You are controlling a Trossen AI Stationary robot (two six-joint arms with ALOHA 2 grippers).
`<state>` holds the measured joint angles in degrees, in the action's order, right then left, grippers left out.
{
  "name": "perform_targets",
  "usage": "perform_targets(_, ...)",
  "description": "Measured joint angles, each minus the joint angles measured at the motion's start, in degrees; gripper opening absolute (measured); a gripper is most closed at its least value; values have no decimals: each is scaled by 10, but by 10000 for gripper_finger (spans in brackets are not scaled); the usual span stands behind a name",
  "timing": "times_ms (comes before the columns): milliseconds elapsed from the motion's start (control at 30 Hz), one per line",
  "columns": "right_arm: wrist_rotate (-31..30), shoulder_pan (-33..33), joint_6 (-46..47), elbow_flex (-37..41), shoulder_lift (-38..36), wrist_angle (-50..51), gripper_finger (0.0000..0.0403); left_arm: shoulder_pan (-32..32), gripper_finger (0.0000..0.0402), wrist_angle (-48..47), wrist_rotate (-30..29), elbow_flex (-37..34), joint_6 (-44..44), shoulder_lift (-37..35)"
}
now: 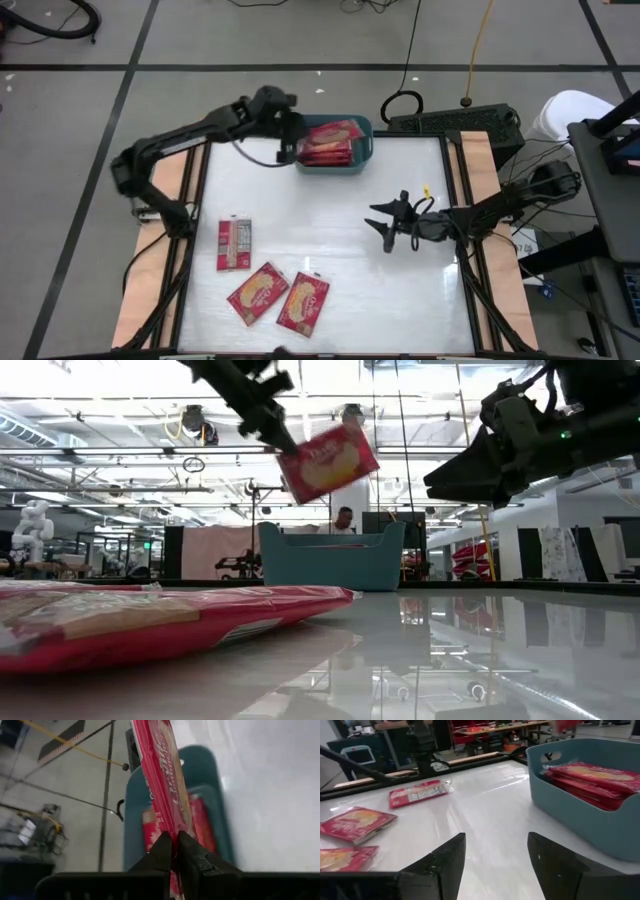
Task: Sort popcorn bags into baskets
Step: Put the red popcorn bag into the green bin
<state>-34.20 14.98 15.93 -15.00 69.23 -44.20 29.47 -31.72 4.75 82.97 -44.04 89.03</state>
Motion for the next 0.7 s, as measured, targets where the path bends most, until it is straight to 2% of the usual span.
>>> perform_targets(167, -1, 13, 9, 0, 0, 7, 205, 25, 18, -25, 1, 61, -85, 90)
perform_targets(333, -2, 24, 15, 0, 0, 13, 205, 51, 21, -62, -15, 92, -103, 149)
perform_targets(567, -3, 24, 12, 0, 0, 16, 205, 79, 27, -66, -33, 92, -79, 165)
perform_targets(700, -6, 24, 10, 0, 0, 20, 205, 87, 56, -61, -34, 92, -61, 164)
